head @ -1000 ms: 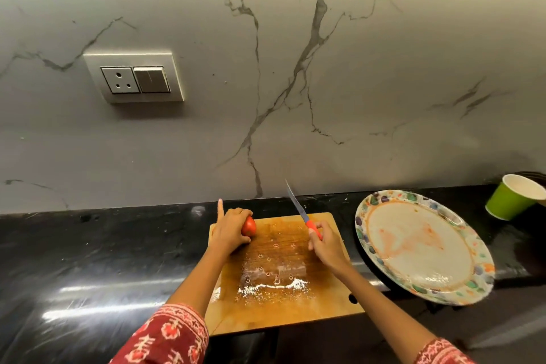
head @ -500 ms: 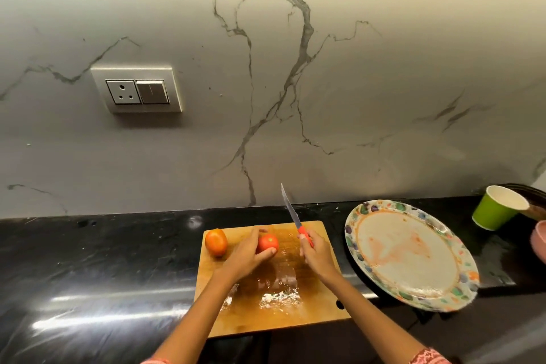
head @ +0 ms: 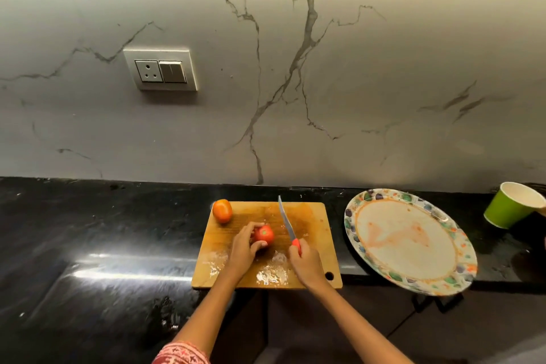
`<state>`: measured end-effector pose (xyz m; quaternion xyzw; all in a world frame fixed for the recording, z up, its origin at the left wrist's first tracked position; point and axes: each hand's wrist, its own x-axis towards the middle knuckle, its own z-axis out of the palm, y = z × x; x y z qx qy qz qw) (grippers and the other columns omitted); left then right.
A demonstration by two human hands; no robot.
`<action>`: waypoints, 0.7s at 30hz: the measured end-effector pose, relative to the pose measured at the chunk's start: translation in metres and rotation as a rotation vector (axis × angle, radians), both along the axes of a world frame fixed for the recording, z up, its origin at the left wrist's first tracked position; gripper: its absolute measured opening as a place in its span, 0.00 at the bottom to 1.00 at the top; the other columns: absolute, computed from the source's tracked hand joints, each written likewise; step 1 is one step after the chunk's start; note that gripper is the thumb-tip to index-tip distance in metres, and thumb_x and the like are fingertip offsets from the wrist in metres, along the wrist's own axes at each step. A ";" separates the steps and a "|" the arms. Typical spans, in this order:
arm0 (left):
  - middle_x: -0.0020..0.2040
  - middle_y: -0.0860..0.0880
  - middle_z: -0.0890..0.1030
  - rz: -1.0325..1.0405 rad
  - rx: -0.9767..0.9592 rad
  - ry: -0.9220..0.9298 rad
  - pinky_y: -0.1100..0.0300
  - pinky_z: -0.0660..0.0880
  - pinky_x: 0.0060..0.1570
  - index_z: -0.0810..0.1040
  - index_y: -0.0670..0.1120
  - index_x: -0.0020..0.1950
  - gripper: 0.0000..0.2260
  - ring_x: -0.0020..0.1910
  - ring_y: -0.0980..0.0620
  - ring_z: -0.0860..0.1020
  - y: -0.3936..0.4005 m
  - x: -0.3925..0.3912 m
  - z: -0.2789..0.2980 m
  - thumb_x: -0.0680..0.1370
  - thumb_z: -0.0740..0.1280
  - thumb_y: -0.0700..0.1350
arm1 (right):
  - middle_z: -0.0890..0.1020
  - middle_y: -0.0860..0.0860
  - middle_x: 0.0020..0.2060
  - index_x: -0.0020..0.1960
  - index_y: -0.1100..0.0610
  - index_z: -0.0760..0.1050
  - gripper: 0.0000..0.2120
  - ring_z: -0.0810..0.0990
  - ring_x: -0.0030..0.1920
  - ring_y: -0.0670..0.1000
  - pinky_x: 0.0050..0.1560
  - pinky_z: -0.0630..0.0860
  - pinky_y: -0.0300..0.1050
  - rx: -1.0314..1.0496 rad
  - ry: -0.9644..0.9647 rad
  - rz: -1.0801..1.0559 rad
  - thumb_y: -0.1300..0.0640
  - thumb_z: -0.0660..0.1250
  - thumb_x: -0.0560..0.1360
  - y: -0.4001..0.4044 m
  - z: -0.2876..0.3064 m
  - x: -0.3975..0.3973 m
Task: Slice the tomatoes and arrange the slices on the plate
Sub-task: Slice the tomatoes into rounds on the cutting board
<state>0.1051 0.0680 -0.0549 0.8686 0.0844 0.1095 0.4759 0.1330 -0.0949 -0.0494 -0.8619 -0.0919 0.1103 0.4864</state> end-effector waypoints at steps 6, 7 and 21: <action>0.60 0.48 0.75 0.000 -0.017 0.028 0.63 0.71 0.56 0.73 0.47 0.61 0.19 0.60 0.51 0.73 0.004 -0.007 0.001 0.71 0.72 0.39 | 0.75 0.51 0.38 0.44 0.56 0.68 0.11 0.73 0.38 0.50 0.37 0.64 0.42 -0.206 -0.091 0.161 0.56 0.51 0.82 0.008 0.004 -0.021; 0.61 0.48 0.75 0.007 -0.009 0.032 0.66 0.70 0.55 0.73 0.46 0.62 0.20 0.60 0.52 0.72 0.003 -0.006 0.003 0.71 0.72 0.39 | 0.75 0.51 0.38 0.45 0.56 0.68 0.10 0.73 0.38 0.49 0.37 0.64 0.41 -0.229 -0.114 0.169 0.56 0.51 0.82 0.009 0.006 -0.022; 0.62 0.44 0.75 0.088 -0.113 0.060 0.60 0.71 0.56 0.75 0.44 0.62 0.19 0.62 0.47 0.72 -0.005 0.011 0.004 0.72 0.71 0.37 | 0.80 0.57 0.49 0.58 0.60 0.66 0.08 0.80 0.50 0.57 0.39 0.68 0.43 -0.438 -0.199 0.154 0.62 0.53 0.81 0.018 0.018 -0.038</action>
